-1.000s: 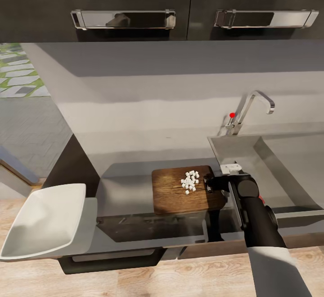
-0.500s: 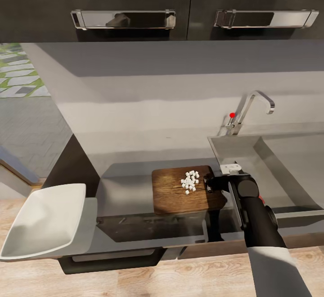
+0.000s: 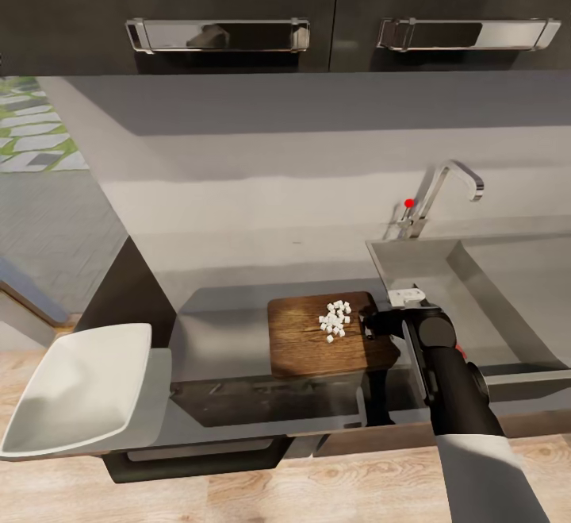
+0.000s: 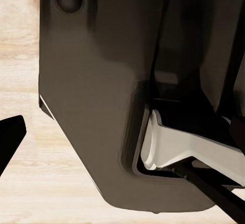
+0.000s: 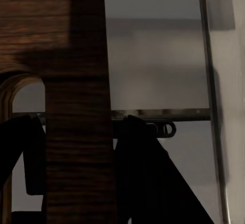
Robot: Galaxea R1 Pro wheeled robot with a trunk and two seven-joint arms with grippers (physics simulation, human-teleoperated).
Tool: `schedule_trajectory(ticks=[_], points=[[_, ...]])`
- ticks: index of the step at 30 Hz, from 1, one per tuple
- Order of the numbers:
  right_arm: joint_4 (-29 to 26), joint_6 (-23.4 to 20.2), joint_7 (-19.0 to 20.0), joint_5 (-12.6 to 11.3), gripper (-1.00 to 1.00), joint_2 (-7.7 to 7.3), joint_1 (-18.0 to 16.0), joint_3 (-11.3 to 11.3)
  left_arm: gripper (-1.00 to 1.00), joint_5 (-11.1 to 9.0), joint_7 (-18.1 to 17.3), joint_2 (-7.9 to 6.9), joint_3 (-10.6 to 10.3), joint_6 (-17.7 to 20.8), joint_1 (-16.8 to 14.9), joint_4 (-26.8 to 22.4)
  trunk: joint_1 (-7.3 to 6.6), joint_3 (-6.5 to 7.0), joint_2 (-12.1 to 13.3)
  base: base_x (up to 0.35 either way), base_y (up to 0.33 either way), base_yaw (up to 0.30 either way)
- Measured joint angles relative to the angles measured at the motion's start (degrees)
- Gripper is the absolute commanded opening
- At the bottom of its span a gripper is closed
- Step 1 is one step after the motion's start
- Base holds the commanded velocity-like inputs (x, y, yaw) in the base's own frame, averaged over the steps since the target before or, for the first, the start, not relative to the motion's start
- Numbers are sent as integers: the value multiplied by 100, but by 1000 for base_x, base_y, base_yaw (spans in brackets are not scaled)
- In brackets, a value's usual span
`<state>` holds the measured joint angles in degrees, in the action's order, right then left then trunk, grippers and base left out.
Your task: In the kitchen, take the Vidalia onion out of the sink, dice it on the chopping board with the paring knife, put the diced onion into the bowl on the countertop, then place both the paring knife and the chopping board into the sink.
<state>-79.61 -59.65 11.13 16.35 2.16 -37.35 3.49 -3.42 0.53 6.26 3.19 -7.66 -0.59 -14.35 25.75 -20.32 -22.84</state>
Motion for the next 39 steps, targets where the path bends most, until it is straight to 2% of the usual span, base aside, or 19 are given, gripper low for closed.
schedule_trajectory(ticks=[9, 14, 16, 39], points=[[120, -1, 5, -27, -100, 0, 2, -1, 100, -3, -3, -21, 0, 0, 0, 0, 0, 70, 0, 0, 0, 0], [135, -13, 25, 159, -100, -2, 4, 1, 100, -1, -3, -29, 1, -1, 0, -1, 1, 114, 2, 0, 0, 0], [135, -16, 28, 103, -100, -1, 4, 0, 100, -4, -3, -42, 1, -7, 0, -1, 1, 133, 2, 0, 0, 0], [135, -16, 23, 122, -100, -2, 4, 0, 100, -1, -29, -66, 1, -31, 1, -1, 1, 345, 2, 0, 0, 0]])
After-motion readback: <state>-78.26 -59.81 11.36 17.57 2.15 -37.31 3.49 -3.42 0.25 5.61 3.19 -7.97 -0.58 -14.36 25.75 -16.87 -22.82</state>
